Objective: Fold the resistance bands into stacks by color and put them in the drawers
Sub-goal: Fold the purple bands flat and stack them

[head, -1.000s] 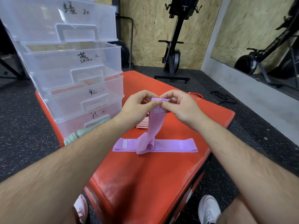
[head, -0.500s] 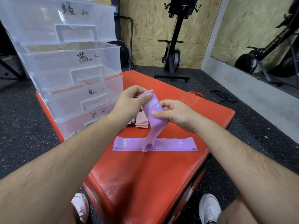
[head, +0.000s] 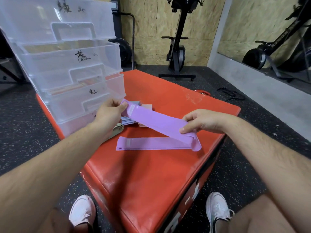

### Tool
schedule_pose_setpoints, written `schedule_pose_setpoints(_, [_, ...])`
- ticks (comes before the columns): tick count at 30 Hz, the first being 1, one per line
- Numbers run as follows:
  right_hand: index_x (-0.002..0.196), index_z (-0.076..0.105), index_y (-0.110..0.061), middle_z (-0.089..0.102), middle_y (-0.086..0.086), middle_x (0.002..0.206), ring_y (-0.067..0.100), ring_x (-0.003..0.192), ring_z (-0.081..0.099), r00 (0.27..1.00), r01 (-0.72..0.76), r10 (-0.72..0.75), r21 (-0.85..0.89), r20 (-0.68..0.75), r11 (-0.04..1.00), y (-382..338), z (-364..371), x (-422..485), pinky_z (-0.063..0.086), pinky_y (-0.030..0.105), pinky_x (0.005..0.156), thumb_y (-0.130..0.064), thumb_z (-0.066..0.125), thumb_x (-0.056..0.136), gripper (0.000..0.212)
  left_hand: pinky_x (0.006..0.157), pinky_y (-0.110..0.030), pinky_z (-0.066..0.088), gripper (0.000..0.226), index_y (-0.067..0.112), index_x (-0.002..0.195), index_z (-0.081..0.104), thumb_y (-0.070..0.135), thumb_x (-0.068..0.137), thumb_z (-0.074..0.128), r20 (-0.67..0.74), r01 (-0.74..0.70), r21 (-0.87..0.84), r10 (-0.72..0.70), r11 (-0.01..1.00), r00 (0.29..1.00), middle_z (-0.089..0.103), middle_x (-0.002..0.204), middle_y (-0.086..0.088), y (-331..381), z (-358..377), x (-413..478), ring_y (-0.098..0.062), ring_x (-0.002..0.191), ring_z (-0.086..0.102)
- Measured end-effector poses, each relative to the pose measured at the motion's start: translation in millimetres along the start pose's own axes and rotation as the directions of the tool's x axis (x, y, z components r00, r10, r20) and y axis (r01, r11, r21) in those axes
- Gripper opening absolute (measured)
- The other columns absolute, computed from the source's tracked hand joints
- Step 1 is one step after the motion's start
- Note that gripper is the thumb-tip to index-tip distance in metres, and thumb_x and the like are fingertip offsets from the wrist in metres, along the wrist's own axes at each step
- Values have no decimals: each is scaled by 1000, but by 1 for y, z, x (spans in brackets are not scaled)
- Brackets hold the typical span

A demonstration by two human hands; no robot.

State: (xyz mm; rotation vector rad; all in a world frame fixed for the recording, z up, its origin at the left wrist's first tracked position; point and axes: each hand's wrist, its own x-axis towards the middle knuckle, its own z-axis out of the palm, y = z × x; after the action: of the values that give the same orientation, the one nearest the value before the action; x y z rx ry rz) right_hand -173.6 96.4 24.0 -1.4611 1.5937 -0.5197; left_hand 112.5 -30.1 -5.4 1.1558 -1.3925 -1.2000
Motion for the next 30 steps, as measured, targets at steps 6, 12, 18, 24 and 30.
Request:
schedule_pose_setpoints(6, [96,67,-9,67,3,83,14,73,60,991,-104,105,15,-81,994,28,-16,-11,44,26,64,-19,75,86,16,67,-38,48,16,14,81,56,12,92,67,47,87,40,-89,995,995,61,85,-15,-18,-4,-9,-25,77,55])
schedule_pose_setpoints(12, [82,58,-15,69,9,92,24,87,69,983,-83,131,327,-128,941,39,-19,-12,60,37,74,-12,73,87,16,51,-24,51,17,14,81,55,12,91,69,41,123,79,-127,989,991,61,81,-12,-29,-8,-9,-22,62,57])
schedule_pose_setpoints(18, [95,60,-5,69,18,114,33,104,71,980,-145,189,416,-67,898,44,-18,-16,60,39,84,-20,68,93,17,58,-31,47,18,17,79,56,16,87,72,18,160,135,-164,978,986,61,80,-14,-39,-14,-4,-25,66,58])
schedule_pose_setpoints(24, [111,57,-4,69,17,101,20,78,68,952,-141,203,264,-229,954,57,-18,-10,61,30,67,-1,69,90,25,52,-26,44,15,9,84,60,13,85,73,-6,72,398,-76,914,997,57,69,-7,-45,-11,-8,-21,53,49])
schedule_pose_setpoints(30, [114,59,-17,73,12,94,20,72,65,930,-219,233,83,-283,972,65,-7,-2,54,32,60,-2,70,87,33,67,-28,39,20,14,84,59,13,78,78,74,-86,599,52,796,996,60,76,-3,-53,-12,-16,-22,69,54])
